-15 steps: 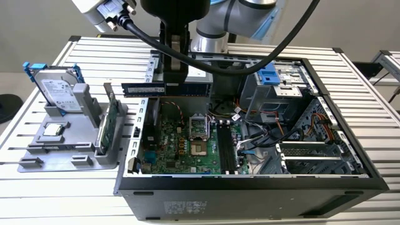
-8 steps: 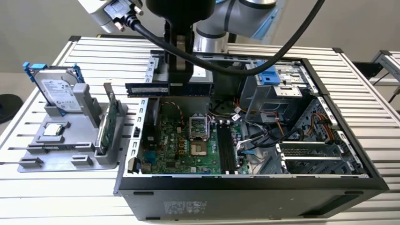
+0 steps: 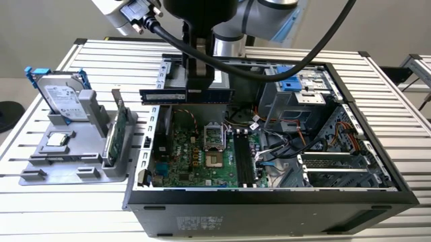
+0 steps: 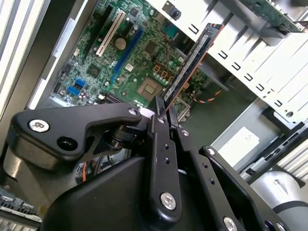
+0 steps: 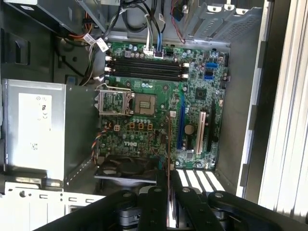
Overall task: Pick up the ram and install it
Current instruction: 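Pick up the ram and move it above insertion slot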
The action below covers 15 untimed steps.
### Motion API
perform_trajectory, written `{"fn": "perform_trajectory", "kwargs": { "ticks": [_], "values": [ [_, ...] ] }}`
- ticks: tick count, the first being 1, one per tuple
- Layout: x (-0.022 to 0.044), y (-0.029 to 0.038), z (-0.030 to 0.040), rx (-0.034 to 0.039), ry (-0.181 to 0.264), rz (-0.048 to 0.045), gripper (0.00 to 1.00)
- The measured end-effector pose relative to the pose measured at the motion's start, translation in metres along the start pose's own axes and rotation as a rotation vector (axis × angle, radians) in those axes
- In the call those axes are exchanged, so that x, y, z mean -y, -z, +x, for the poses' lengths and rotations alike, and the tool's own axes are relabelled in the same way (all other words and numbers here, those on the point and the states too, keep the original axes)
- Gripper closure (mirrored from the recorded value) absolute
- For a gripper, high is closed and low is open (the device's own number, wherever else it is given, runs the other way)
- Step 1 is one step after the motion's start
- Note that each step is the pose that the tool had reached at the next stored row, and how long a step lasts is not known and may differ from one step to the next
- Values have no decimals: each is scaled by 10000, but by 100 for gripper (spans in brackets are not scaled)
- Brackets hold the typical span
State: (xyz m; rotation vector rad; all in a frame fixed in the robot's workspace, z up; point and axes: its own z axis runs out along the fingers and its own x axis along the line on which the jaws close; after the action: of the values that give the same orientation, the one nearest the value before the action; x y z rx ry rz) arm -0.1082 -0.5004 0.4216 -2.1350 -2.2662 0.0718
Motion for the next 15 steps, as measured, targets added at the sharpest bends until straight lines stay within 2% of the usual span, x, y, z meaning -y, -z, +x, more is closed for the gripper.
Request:
{"fn": "perform_trajectory", "kwargs": {
  "ticks": [15],
  "values": [
    [-101, 5, -6, 0, 0, 0, 100]
  ]
}}
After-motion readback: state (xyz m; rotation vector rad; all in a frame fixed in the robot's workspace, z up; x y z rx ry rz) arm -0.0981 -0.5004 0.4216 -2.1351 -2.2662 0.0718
